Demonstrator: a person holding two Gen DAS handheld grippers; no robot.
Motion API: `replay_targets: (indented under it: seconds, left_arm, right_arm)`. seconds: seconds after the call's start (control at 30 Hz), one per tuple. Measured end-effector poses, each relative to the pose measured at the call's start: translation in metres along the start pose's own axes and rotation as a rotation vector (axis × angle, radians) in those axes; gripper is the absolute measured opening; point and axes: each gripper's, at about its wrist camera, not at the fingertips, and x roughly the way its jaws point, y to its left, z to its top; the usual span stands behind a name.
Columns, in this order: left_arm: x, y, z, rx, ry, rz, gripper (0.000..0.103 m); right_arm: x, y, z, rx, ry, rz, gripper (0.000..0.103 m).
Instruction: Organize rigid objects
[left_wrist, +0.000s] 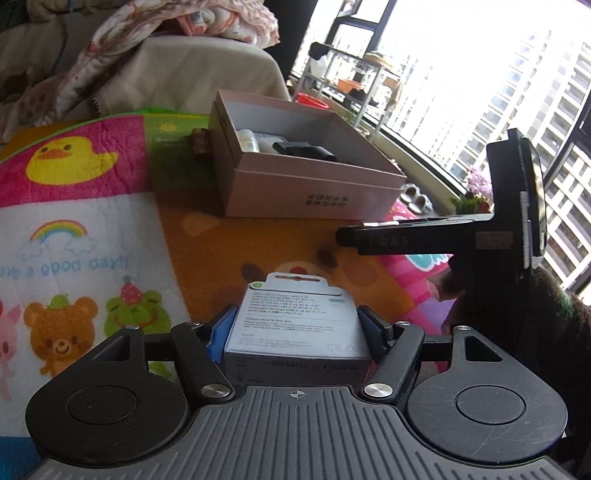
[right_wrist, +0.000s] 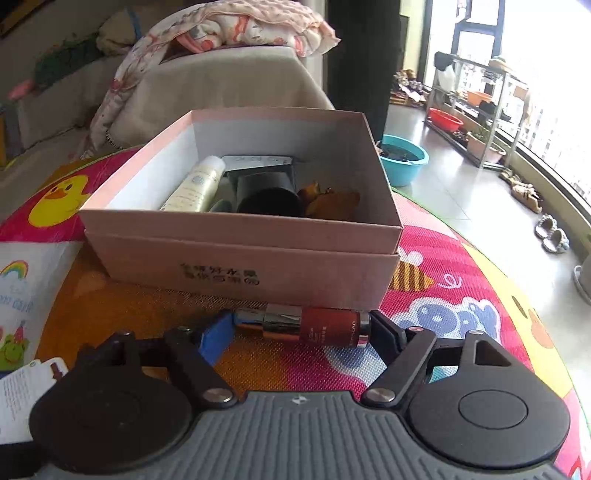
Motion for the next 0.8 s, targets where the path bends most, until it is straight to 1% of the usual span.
replay_targets:
  seconds: [0.1,0.17,0.2,0.23,0.27,0.3,0.37,0.43,0.5,0.57,0.6,0.67,0.73,0.8]
  left_arm:
    - [0.000,-0.004,0.002,0.013,0.012,-0.046,0.074]
    - [-0.001,-0.007,0.012,0.025,-0.008,-0.070,0.074]
    - [-0.003,-0.010,0.021,0.042,-0.027,-0.079,0.069]
    - [-0.005,-0.013,0.033,0.066,-0.057,-0.082,0.031]
    - [-0.008,-0.017,0.047,0.092,-0.093,-0.076,0.011]
    - [-0.011,-0.019,0.061,0.112,-0.138,-0.065,0.006]
    - [-0.014,-0.022,0.092,0.136,-0.231,-0.051,0.008]
    - [-0.009,-0.019,0.120,0.128,-0.289,-0.046,0.008]
    - [-0.004,-0.010,0.140,0.072,-0.311,-0.061,0.008]
    - [-0.005,-0.005,0.146,0.047,-0.318,-0.046,0.008]
    - [-0.008,-0.003,0.143,0.058,-0.319,-0.035,0.009]
    - [-0.014,-0.004,0.128,0.116,-0.303,-0.035,0.011]
    - [-0.018,-0.003,0.104,0.178,-0.233,-0.044,0.015]
    - [-0.017,0.000,0.077,0.214,-0.137,-0.035,0.015]
  right_arm:
    - [-0.025,-0.005,-0.006,-0.062,-0.017,0.073,0.078]
    - [-0.045,-0.007,-0.006,-0.097,-0.062,0.099,0.078]
    - [-0.055,-0.009,-0.002,-0.110,-0.094,0.104,0.078]
    - [-0.066,-0.011,0.004,-0.115,-0.131,0.103,0.078]
    - [-0.076,-0.013,0.011,-0.114,-0.172,0.097,0.078]
    - [-0.083,-0.015,0.021,-0.112,-0.214,0.090,0.078]
    - [-0.095,-0.019,0.041,-0.116,-0.296,0.071,0.078]
    - [-0.095,-0.020,0.059,-0.126,-0.357,0.038,0.078]
    - [-0.089,-0.023,0.072,-0.118,-0.373,0.031,0.078]
    - [-0.080,-0.026,0.078,-0.096,-0.354,0.030,0.078]
    - [-0.075,-0.027,0.076,-0.091,-0.339,0.025,0.078]
    - [-0.068,-0.029,0.065,-0.096,-0.303,0.030,0.078]
    - [-0.063,-0.031,0.048,-0.119,-0.263,0.041,0.078]
    - [-0.056,-0.030,0.027,-0.141,-0.201,0.051,0.078]
